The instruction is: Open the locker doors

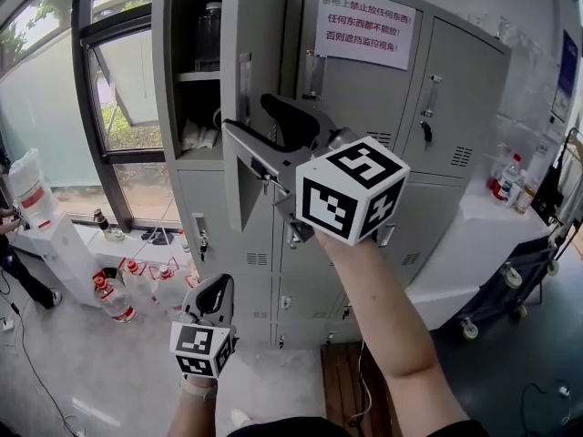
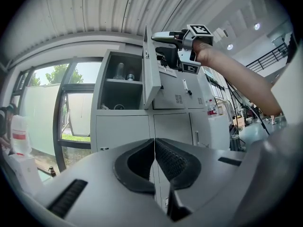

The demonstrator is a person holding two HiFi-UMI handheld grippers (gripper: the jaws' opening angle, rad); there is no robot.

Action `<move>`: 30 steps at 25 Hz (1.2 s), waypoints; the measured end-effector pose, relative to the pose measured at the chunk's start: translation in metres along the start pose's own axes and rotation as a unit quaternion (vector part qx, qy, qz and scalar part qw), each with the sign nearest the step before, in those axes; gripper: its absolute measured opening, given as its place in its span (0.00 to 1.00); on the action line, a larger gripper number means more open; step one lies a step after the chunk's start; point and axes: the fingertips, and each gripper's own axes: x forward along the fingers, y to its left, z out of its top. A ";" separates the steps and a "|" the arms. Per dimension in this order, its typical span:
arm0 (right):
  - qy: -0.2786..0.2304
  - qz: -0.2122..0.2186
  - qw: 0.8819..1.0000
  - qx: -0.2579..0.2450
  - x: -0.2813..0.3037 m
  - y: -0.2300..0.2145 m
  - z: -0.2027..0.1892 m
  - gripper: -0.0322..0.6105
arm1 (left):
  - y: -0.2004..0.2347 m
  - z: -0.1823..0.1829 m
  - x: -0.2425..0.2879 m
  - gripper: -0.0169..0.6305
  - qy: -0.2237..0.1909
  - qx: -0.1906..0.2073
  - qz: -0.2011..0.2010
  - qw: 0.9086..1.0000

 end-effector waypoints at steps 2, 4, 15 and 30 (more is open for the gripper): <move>0.008 -0.015 1.000 -0.012 0.003 -0.003 -0.002 0.50 | 0.002 0.000 0.001 0.06 0.000 -0.001 0.002 1.000; 0.013 -0.026 0.999 -0.018 0.003 -0.007 -0.003 0.52 | 0.003 0.000 0.002 0.06 0.000 -0.001 0.004 1.000; -0.010 -0.033 0.999 0.013 -0.047 -0.035 0.002 0.53 | -0.010 -0.004 0.018 0.06 0.004 0.001 -0.011 1.000; -0.023 -0.086 0.996 0.003 -0.125 -0.090 0.008 0.35 | -0.050 -0.006 0.048 0.06 0.007 -0.002 -0.062 0.998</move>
